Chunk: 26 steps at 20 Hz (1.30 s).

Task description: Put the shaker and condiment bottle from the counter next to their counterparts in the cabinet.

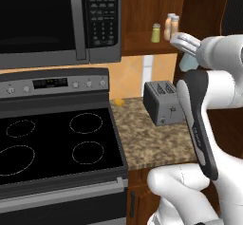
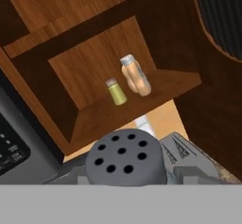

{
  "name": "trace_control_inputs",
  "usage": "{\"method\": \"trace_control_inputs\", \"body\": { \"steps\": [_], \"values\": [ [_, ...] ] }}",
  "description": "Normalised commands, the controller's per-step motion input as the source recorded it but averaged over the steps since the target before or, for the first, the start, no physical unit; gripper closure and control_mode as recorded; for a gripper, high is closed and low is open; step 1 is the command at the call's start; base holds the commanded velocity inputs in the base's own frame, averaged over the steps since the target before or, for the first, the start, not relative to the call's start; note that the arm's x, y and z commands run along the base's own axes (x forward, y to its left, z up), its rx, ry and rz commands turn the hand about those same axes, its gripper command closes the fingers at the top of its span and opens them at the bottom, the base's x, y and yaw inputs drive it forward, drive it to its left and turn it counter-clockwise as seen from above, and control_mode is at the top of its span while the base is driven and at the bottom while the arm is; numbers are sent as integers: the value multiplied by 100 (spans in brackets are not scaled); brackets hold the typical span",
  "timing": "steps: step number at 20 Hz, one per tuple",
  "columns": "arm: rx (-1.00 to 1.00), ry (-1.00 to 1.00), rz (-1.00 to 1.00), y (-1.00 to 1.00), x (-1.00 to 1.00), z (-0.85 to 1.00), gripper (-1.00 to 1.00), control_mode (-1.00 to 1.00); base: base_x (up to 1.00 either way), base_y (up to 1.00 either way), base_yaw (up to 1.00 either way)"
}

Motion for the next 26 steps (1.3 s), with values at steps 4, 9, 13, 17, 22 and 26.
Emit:
{"method": "trace_control_inputs", "body": {
  "steps": [4,9,13,17,22,26],
  "values": [
    [-10,0,0,1,22,2,100,-100,0,0,0],
    [-14,0,0,3,34,0,100,-100,0,0,0],
    [-11,0,6,0,26,0,100,-100,0,0,0],
    [-9,0,13,0,4,0,100,-100,0,0,0],
    [-8,0,13,0,0,1,100,-100,0,0,0],
    [-8,0,3,1,3,19,100,-100,0,0,0]
  ]
}}
